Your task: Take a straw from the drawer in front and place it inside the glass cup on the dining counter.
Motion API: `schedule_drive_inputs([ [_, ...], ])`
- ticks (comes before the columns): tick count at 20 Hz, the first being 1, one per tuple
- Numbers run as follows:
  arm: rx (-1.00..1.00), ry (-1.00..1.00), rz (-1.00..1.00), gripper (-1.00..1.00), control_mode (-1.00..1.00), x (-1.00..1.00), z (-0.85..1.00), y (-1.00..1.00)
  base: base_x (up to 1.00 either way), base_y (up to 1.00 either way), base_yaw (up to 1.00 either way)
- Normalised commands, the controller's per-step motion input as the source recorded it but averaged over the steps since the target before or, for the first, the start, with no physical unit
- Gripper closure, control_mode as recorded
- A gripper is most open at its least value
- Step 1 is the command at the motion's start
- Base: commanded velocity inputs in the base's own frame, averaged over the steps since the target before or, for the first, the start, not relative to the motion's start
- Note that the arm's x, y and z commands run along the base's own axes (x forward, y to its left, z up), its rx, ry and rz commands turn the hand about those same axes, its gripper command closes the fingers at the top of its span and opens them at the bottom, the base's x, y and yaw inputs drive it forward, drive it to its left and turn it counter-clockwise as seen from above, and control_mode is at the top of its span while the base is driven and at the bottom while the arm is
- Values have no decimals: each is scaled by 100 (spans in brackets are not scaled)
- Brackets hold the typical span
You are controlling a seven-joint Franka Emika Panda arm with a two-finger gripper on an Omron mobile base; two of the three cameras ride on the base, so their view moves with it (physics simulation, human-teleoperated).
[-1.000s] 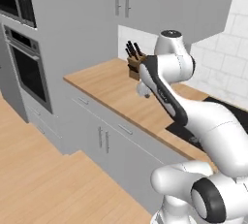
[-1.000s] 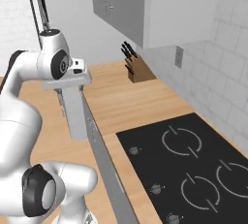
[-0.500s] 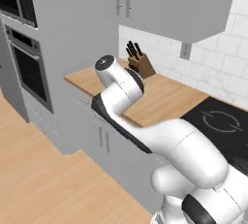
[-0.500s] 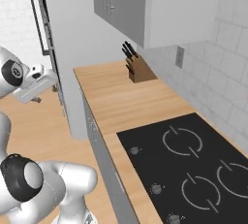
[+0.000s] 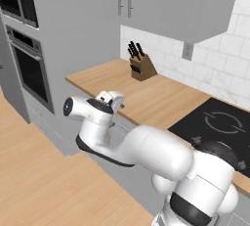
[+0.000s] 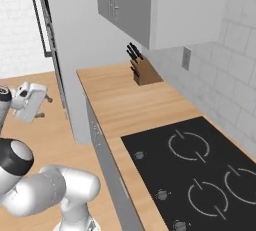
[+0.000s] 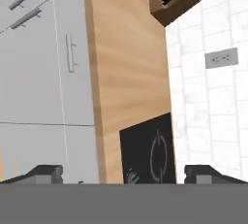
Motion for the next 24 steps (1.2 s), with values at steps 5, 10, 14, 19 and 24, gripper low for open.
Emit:
schedule_drive_inputs([
  [5, -25, -3, -5, -100, -100, 27, -81, -2, 0, 0, 0],
  [10, -11, 0, -8, -100, -100, 38, -78, -25, 0, 0, 0],
  [14, -6, -1, -10, -100, -100, 38, -62, -24, 0, 0, 0],
  [19, -1, -2, -12, -100, -100, 40, -45, -33, 0, 0, 0],
  [24, -1, -4, -10, -100, -100, 39, -40, -24, 0, 0, 0],
])
